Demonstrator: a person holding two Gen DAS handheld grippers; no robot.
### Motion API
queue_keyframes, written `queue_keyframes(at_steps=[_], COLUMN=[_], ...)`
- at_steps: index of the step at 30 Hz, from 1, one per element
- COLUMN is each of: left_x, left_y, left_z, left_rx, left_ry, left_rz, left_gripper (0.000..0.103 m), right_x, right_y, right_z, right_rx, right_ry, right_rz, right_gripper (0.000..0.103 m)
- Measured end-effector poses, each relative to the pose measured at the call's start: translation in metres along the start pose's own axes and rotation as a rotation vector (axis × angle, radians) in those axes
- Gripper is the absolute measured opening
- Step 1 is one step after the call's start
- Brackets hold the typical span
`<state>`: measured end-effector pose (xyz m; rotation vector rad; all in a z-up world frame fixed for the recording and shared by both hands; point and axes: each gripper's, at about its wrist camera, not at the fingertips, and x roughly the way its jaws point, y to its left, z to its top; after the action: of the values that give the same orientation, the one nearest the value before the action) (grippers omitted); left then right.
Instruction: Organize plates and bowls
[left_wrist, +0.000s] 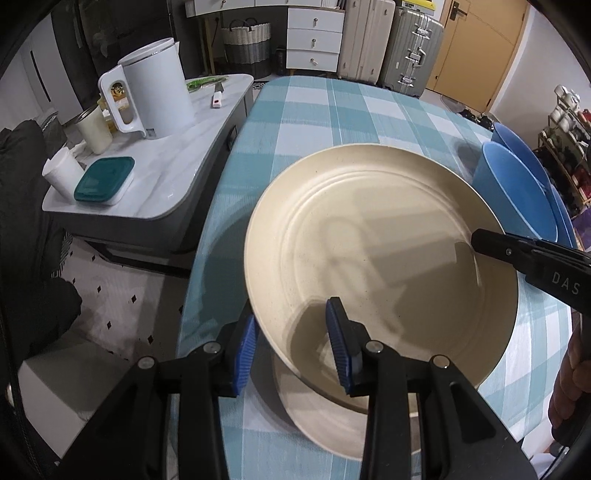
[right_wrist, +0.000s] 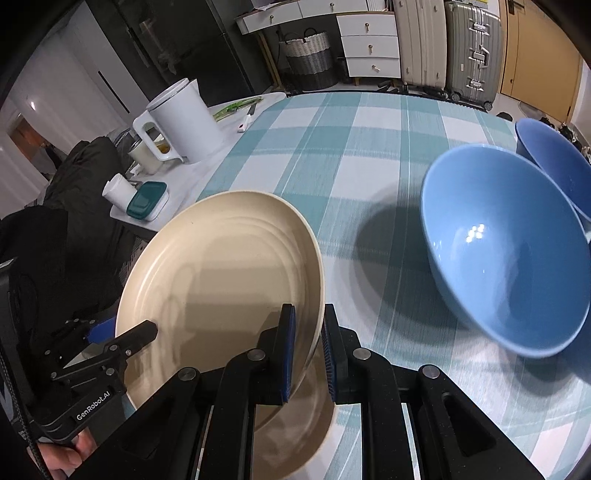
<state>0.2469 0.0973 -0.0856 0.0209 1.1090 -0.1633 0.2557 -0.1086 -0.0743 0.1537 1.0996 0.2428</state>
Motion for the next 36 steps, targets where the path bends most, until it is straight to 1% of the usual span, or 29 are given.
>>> queue_keyframes(at_steps=[9,12,16,18,26,32,36], left_x=[-0.003,-0.002,-0.002,-0.002,0.003,0.006,0.006], left_y=[-0.004,-0.005,-0.01,-0.012,-0.02,-0.025,-0.025], left_z=[-0.024,-0.031,-0.039,-0.041,-0.051,-0.058,-0.057], left_rx=[0.013,0.018,0.041,0.054,0.086,0.119,0.118], left_ry=[-0.002,0.006,-0.003,-0.005,0.008,0.015,0.021], left_rz=[0.011,0.017,0.045,0.061,0.076,0.105,0.099], left_gripper=[0.035,0.035,0.035,0.035,0.036,0.036,0.036], right_x=[0.002,0.004,0.005,0.006,0.002,0.0,-0.003], right_y=[-0.003,-0.001,0.001,0.001,-0.007,-0.003,-0.004], right_z=[-0.025,-0.032,-0.041,-0.044,-0.052,-0.054,-0.054], right_rx=[0.001,-0.006,-0.023,-0.025,-0.011,-0.044,-0.044], right_ry=[0.013,0.016,0.017,0.02,0.008,0.009,0.006], right_rz=[0.023,0.016,-0.001,-0.004,0.009,-0.013,-0.009], right_gripper=[0.014,0.014,0.014,0.014,0.014,0.014,0.014])
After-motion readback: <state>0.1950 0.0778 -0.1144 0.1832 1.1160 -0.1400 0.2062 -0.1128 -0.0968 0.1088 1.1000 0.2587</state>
